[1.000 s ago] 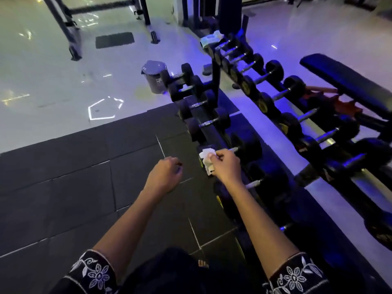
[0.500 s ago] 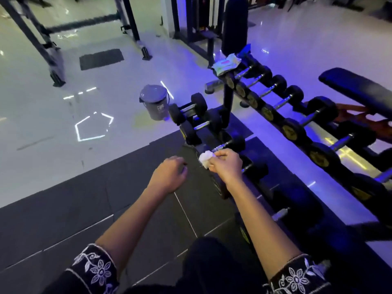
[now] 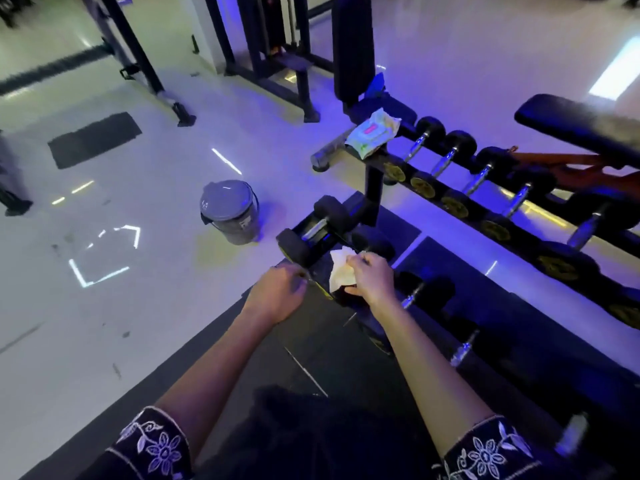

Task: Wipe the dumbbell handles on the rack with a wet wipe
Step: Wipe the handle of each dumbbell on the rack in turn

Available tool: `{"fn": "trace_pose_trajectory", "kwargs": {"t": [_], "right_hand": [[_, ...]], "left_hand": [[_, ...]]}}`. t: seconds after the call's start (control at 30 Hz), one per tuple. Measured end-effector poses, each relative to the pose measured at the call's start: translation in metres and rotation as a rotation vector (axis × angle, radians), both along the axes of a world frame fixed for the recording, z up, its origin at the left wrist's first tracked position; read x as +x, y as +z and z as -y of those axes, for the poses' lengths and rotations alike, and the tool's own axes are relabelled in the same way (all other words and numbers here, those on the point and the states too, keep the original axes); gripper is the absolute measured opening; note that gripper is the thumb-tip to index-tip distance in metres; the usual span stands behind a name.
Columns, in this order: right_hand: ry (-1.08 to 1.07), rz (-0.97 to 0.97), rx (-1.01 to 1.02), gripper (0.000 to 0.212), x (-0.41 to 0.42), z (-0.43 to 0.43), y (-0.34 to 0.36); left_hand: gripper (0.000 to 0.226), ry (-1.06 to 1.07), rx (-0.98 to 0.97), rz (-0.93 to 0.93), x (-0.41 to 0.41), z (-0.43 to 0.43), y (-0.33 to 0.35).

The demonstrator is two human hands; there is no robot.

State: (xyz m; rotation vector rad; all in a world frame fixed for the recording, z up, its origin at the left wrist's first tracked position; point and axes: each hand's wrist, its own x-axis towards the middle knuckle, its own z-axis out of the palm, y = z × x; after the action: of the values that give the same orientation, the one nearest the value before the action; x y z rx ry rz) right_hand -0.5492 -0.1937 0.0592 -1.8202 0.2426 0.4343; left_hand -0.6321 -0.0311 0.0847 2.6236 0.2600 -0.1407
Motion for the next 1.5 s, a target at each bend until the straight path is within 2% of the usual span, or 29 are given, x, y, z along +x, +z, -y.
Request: {"fn": "trace_pose_trajectory", "kwargs": {"t": [0.23, 0.47, 0.7, 1.0, 1.1, 1.2, 1.27, 1.4, 1.5], "right_hand": [[-0.292, -0.23, 0.262, 0.014, 0.063, -0.11, -0.022], [-0.528, -0.232, 0.267, 0.02, 0.096, -0.205, -0.045], [-0.568, -0.225, 0.027, 0.02, 0.121, -0.247, -0.062], [-0.66, -0.035, -0.079, 0.015, 0.17, -0.248, -0.192], [-0.634, 0.008, -0.135, 0.013, 0.185, -0.245, -0.246], [-0.589, 0.087, -0.169, 0.01, 0.205, -0.245, -0.287], [-0.535, 0.13, -0.205, 0.011, 0.216, -0.249, -0.314], [-0.42, 0.114, -0.381, 0.009, 0.234, -0.257, -0.352], [-0.408, 0.081, -0.5, 0.011, 0.247, -0.256, -0.363]], "left_hand": [[0.021, -0.115, 0.001, -0.022, 0.087, -0.122, -0.023], [0.027, -0.398, 0.029, -0.086, 0.161, -0.213, -0.039], [0.027, -0.565, -0.013, -0.157, 0.203, -0.245, -0.068], [0.035, -0.629, 0.053, -0.164, 0.271, -0.236, -0.199], [0.03, -0.673, 0.069, -0.126, 0.29, -0.234, -0.26], [0.033, -0.723, 0.053, -0.086, 0.305, -0.24, -0.317], [0.034, -0.746, -0.003, -0.003, 0.312, -0.244, -0.347], [0.053, -0.819, -0.161, 0.189, 0.323, -0.248, -0.383], [0.049, -0.834, -0.274, 0.264, 0.335, -0.249, -0.401]]}}
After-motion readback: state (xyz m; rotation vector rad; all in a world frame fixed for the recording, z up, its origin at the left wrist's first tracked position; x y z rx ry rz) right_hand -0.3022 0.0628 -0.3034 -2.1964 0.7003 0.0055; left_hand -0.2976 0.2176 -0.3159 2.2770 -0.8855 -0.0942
